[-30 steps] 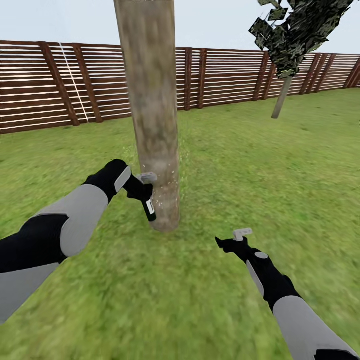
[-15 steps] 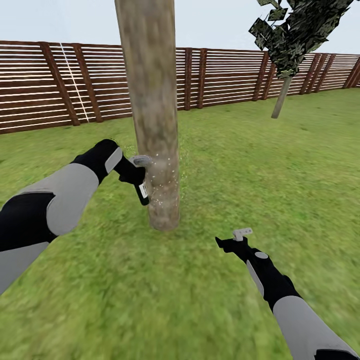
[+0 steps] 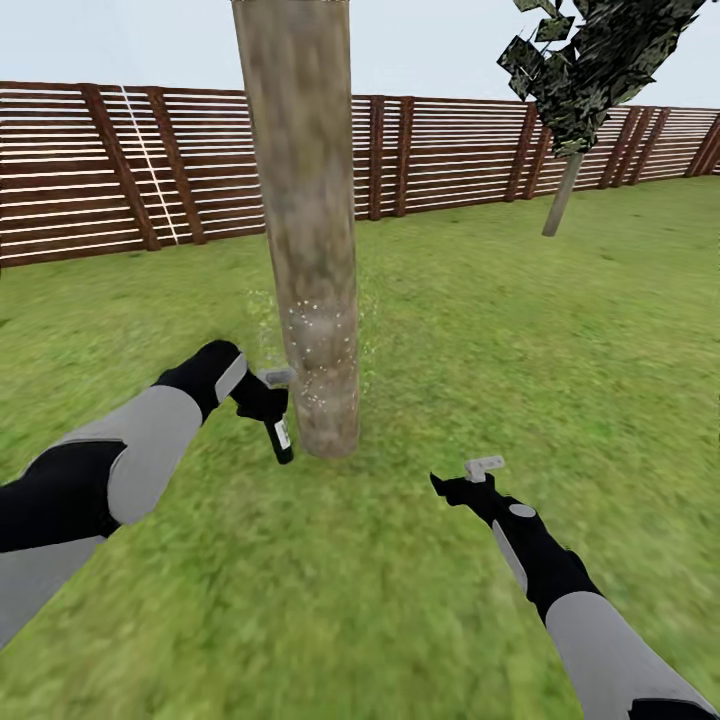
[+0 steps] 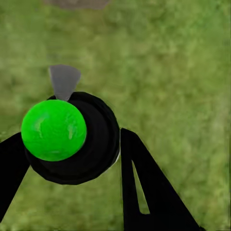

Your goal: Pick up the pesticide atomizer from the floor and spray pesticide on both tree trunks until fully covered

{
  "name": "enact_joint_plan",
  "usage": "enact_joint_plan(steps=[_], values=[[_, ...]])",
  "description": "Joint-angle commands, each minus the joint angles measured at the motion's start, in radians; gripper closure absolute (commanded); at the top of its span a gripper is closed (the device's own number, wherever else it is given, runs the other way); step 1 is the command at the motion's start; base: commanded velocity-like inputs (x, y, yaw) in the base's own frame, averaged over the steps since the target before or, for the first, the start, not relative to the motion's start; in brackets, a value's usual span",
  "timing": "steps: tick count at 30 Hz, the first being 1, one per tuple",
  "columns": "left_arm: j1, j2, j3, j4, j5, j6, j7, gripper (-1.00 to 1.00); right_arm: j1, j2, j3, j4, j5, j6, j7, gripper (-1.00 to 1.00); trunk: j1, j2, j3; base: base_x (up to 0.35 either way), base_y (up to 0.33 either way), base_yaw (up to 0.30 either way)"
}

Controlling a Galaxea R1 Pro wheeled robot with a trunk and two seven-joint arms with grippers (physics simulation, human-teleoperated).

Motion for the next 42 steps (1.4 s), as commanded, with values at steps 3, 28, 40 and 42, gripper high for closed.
enact_joint_plan(steps=[3, 28, 40, 42], values=[[0.096, 0.007, 0.005, -0.004, 0.001, -0.027, -0.015, 1.0, 0.0, 0.0, 0.0, 0.0, 0.004, 0.005, 0.005, -1.0, -0.001, 0.0, -0.001, -0.337, 0.0, 0.0], [0.571, 0.164, -0.095, -0.319, -0.613, -0.757, -0.817, 1.0, -0.001, 0.005, 0.185, -0.021, 0.007, 0.046, 0.304, -1.0, -0.001, 0.0, -0.001, -0.119, 0.0, 0.0], [0.569, 0.168, -0.222, -0.332, -0.721, -0.811, -1.016, 1.0, -0.004, 0.004, 0.34, -0.102, 0.009, 0.117, 0.606, 1.0, -0.001, 0.0, -0.001, 0.0, 0.0, 0.0], [0.569, 0.163, -0.225, -0.332, -0.733, -0.846, -1.034, 1.0, -0.005, 0.002, 0.342, -0.125, 0.009, 0.117, 0.607, 1.0, -0.001, 0.0, -0.001, 0.0, 0.0, 0.0]])
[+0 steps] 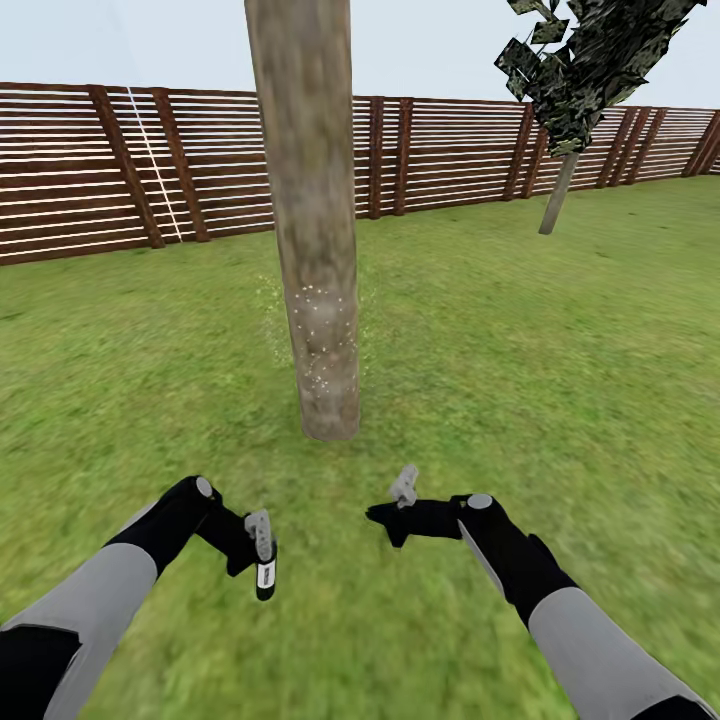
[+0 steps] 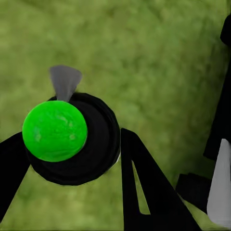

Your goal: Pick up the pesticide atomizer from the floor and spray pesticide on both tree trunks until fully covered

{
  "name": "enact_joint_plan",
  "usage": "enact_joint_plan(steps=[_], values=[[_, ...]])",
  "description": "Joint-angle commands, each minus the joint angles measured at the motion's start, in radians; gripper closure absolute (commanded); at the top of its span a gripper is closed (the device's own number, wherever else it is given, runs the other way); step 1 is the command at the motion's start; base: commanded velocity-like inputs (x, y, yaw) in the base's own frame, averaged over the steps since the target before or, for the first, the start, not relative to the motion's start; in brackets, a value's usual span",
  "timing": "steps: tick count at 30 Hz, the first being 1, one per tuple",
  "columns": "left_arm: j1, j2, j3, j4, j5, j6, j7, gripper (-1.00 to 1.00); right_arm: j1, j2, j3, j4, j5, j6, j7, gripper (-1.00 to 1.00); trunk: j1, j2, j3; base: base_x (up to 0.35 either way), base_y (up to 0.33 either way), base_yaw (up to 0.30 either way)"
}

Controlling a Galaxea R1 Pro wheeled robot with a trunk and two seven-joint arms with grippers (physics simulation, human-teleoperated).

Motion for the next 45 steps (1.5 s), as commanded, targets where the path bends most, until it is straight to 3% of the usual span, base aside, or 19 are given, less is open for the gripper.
enact_joint_plan(steps=[1, 4, 6, 8, 10, 15, 19, 31, 38, 45], values=[[0.0, -0.003, -0.005, -0.002, -0.001, 0.006, -0.007, 1.0, 0.0, -0.001, 0.002, -0.008, 0.003, 0.006, 0.003, 1.0, 0.0, 0.0, -0.001, 0.0, 0.0, 0.0], [0.0, -0.022, -0.015, -0.004, -0.036, 0.001, -0.01, 1.0, 0.0, -0.001, 0.028, -0.021, 0.002, 0.006, 0.003, 1.0, 0.0, 0.0, -0.001, 0.0, 0.0, 0.0], [0.0, -0.027, -0.027, -0.005, -0.039, 0.0, -0.01, 1.0, -0.001, -0.001, 0.072, -0.025, 0.002, 0.007, 0.003, 1.0, 0.0, 0.0, -0.001, 0.0, 0.0, 0.0], [0.0, -0.027, -0.029, -0.005, -0.04, -0.002, -0.01, 1.0, -0.001, -0.001, 0.088, -0.026, 0.001, 0.006, 0.003, 1.0, 0.0, 0.0, -0.001, 0.0, 0.0, 0.0], [0.001, -0.033, -0.03, -0.005, -0.04, -0.004, -0.01, 1.0, -0.001, -0.001, 0.09, -0.026, 0.001, 0.006, 0.003, 1.0, 0.0, 0.0, -0.001, 0.0, 0.0, 0.0], [0.0, -0.068, -0.029, -0.004, -0.042, -0.082, -0.009, 1.0, -0.001, 0.0, 0.091, -0.032, 0.001, 0.022, 0.003, 1.0, 0.0, 0.0, -0.001, 0.0, 0.0, 0.0], [-0.001, -0.092, -0.029, -0.005, -0.043, -0.081, -0.009, 1.0, -0.001, 0.001, 0.092, -0.075, 0.0, 0.064, 0.004, 1.0, 0.0, 0.0, -0.001, 0.0, 0.0, 0.0], [-0.017, -0.141, -0.029, -0.005, -0.045, -0.073, 0.002, 1.0, -0.001, 0.007, 0.095, -0.08, -0.001, 0.067, 0.004, 1.0, 0.0, 0.0, -0.001, 0.0, 0.0, 0.0], [-0.02, -0.145, -0.029, -0.006, -0.044, -0.046, 0.003, 1.0, -0.001, 0.008, 0.095, -0.08, -0.001, 0.067, 0.004, 1.0, 0.0, 0.0, -0.001, 0.0, 0.0, 0.0], [-0.038, -0.174, -0.03, -0.006, -0.046, -0.044, -0.004, 1.0, -0.001, 0.008, 0.094, -0.079, -0.001, 0.067, 0.004, 1.0, 0.0, 0.0, -0.001, 0.0, 0.0, 0.0]])
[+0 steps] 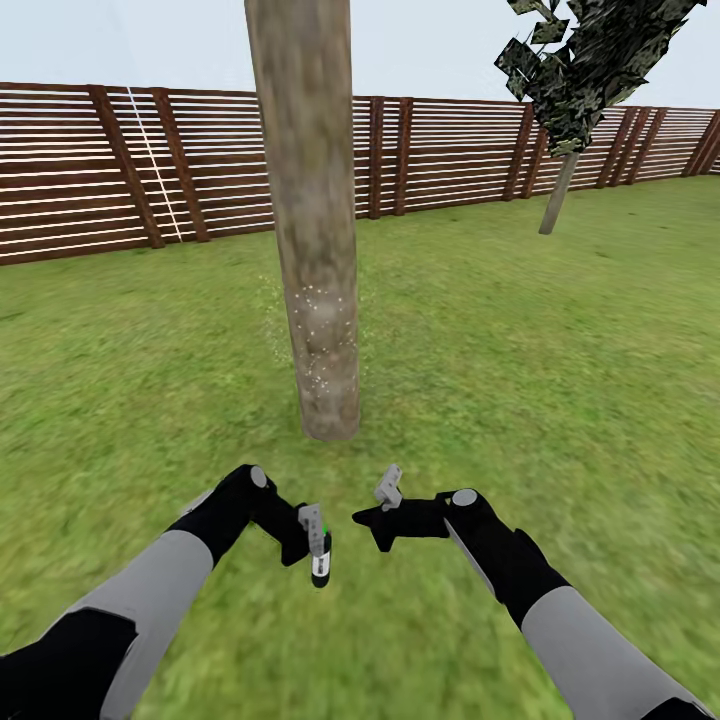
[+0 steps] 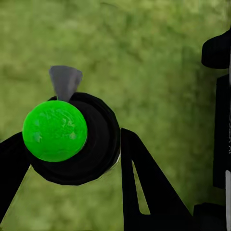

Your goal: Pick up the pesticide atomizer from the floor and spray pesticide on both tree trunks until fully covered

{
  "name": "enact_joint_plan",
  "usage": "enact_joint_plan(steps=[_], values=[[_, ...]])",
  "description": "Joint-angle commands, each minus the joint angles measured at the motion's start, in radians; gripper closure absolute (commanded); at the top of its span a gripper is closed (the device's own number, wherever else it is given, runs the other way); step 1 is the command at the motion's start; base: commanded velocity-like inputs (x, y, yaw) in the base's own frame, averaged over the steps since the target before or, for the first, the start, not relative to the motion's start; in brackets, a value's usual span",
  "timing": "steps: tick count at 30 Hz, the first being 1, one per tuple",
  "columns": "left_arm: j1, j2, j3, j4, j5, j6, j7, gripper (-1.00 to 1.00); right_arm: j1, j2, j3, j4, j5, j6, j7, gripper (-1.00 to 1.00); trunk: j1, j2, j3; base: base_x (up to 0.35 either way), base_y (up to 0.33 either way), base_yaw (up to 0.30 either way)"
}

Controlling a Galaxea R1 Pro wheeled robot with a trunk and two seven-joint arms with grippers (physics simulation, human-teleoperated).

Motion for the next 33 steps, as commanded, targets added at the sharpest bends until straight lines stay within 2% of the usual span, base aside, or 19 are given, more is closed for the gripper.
enact_joint_plan(steps=[1, 3, 6, 8, 21, 24, 29, 33], values=[[-0.01, -0.003, -0.002, -0.001, -0.003, 0.015, -0.006, 1.0, 0.0, -0.001, 0.001, -0.002, 0.004, 0.005, 0.003, 1.0, 0.0, 0.0, -0.001, 0.0, 0.0, 0.0], [-0.021, -0.006, -0.003, -0.001, -0.003, 0.024, -0.007, 1.0, 0.0, -0.001, 0.002, -0.001, 0.004, 0.005, 0.003, 1.0, 0.0, 0.0, -0.001, 0.0, 0.0, 0.0], [-0.027, -0.019, -0.008, -0.001, -0.004, 0.03, -0.008, 1.0, 0.0, -0.001, 0.034, -0.002, 0.004, 0.005, 0.003, 1.0, 0.0, 0.0, -0.001, 0.0, 0.0, 0.0], [-0.027, -0.021, -0.009, -0.001, -0.004, 0.03, -0.017, 1.0, 0.0, -0.001, 0.037, -0.002, 0.004, 0.005, 0.003, 1.0, 0.0, 0.0, -0.001, 0.0, 0.0, 0.0], [-0.025, -0.023, -0.01, -0.003, -0.001, 0.02, -0.028, 1.0, 0.0, -0.002, 0.039, -0.003, 0.004, 0.005, 0.003, 1.0, 0.0, 0.0, -0.001, 0.0, 0.0, 0.0], [-0.018, -0.025, -0.008, -0.044, 0.0, 0.02, -0.029, 1.0, 0.0, -0.002, 0.039, -0.003, 0.004, 0.005, 0.003, 1.0, 0.0, 0.0, -0.001, 0.0, 0.0, 0.0], [-0.017, -0.045, -0.01, -0.049, 0.0, 0.02, -0.029, 1.0, 0.0, -0.002, 0.039, -0.003, 0.004, 0.005, 0.003, 1.0, 0.0, 0.0, -0.001, 0.0, 0.0, 0.0], [-0.012, -0.045, -0.01, -0.049, -0.001, 0.019, -0.029, 1.0, 0.0, -0.002, 0.039, -0.003, 0.004, 0.005, 0.003, 1.0, 0.0, 0.0, -0.001, 0.0, 0.0, 0.0]])
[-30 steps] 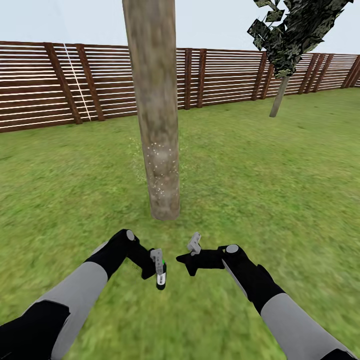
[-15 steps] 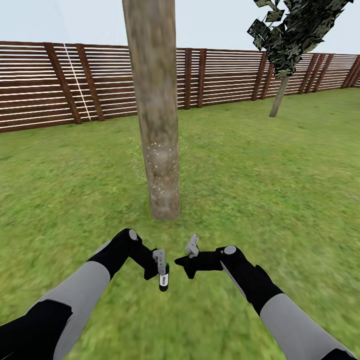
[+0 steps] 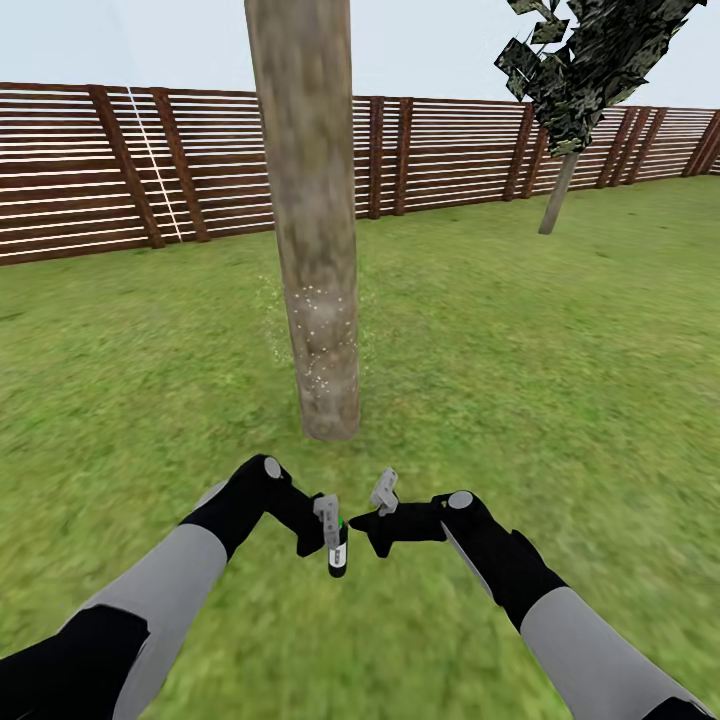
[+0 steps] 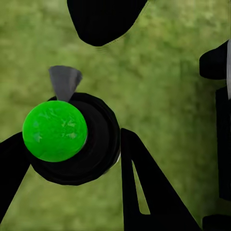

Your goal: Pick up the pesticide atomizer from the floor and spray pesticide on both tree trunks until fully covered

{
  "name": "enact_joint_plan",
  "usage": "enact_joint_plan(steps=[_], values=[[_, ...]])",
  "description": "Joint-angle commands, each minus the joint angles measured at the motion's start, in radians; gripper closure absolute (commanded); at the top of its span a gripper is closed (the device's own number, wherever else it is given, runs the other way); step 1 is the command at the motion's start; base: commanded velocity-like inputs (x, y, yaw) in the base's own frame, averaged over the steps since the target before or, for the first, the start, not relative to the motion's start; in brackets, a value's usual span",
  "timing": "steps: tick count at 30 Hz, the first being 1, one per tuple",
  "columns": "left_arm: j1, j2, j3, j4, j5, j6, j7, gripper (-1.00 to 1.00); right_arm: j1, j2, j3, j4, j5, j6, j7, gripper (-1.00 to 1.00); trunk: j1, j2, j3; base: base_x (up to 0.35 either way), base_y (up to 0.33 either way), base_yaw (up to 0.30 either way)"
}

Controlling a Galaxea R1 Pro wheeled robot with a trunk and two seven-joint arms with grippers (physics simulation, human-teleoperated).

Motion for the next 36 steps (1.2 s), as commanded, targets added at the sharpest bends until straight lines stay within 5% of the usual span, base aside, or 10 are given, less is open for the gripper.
enact_joint_plan(steps=[1, 36], values=[[0.0, 0.0, -0.001, -0.001, -0.002, 0.01, -0.005, 1.0, 0.0, -0.001, 0.001, -0.002, 0.004, 0.005, 0.002, 1.0, 0.0, 0.0, -0.001, 0.0, 0.0, 0.0], [0.002, -0.019, 0.002, -0.003, -0.001, 0.002, -0.049, 1.0, 0.0, -0.001, 0.001, -0.002, 0.004, 0.005, 0.002, 1.0, 0.0, 0.0, -0.001, 0.0, 0.0, 0.0]])
